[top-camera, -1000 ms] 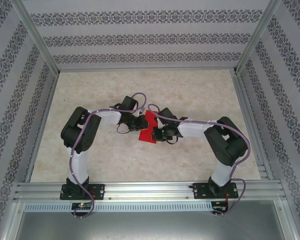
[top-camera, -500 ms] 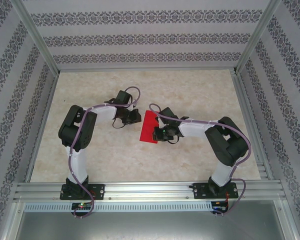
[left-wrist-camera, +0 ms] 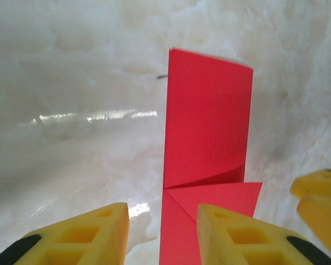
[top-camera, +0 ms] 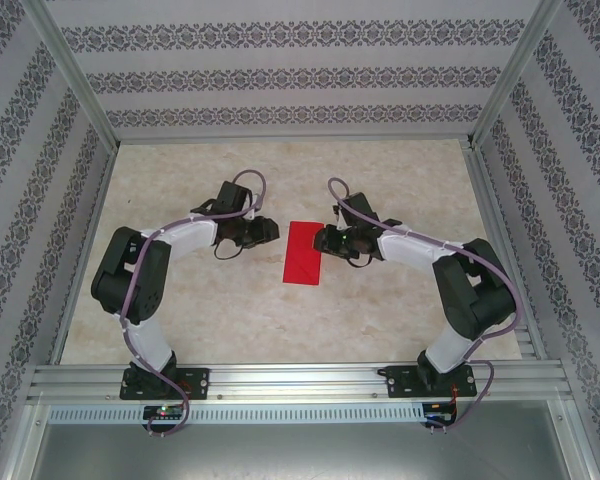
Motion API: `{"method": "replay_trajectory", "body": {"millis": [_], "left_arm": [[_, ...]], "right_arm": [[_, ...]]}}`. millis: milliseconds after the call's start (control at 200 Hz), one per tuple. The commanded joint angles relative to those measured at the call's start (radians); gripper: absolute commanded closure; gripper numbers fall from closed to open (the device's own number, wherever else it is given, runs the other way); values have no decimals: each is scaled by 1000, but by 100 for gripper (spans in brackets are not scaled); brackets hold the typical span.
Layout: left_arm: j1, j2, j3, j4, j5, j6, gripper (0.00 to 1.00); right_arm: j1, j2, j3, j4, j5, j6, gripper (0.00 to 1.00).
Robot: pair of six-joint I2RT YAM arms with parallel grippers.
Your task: Fold a paper plane with a square sheet of paper (pick it up from the middle)
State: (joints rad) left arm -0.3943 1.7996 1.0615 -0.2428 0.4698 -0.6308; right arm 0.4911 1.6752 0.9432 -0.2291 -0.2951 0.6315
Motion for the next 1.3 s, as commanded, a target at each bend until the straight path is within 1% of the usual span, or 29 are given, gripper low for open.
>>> {"method": "replay_trajectory", "body": {"millis": [0,125,240,320,485,535,589,1009,1294], "left_arm": [[-33,-20,-39,74,43,-65,60],[-60,-12,-63,109,63,-99,60],[-72,-4,-72,125,75,-113,60],[-78,1,-71,128,81,-116,60],[-89,25,-64,146,106,-127,60],[-90,33,-63,152,114,-131,60],[-93,39,-59,152,119,-132,60],[-108,86,-35,199,173,-148,60],[-115,123,-14,203,183,-165,60]], "right_arm": [[-4,40,28,25,-3,-10,63],[-4,82,45,33,-35,-18,63],[-2,112,50,46,-62,-19,67],[-2,122,49,57,-75,-21,74],[-9,137,45,69,-79,-18,83],[-12,139,44,68,-79,-17,89],[-17,138,39,71,-76,-16,91],[-34,133,18,82,-68,-6,92],[-37,131,2,93,-67,5,92]]}}
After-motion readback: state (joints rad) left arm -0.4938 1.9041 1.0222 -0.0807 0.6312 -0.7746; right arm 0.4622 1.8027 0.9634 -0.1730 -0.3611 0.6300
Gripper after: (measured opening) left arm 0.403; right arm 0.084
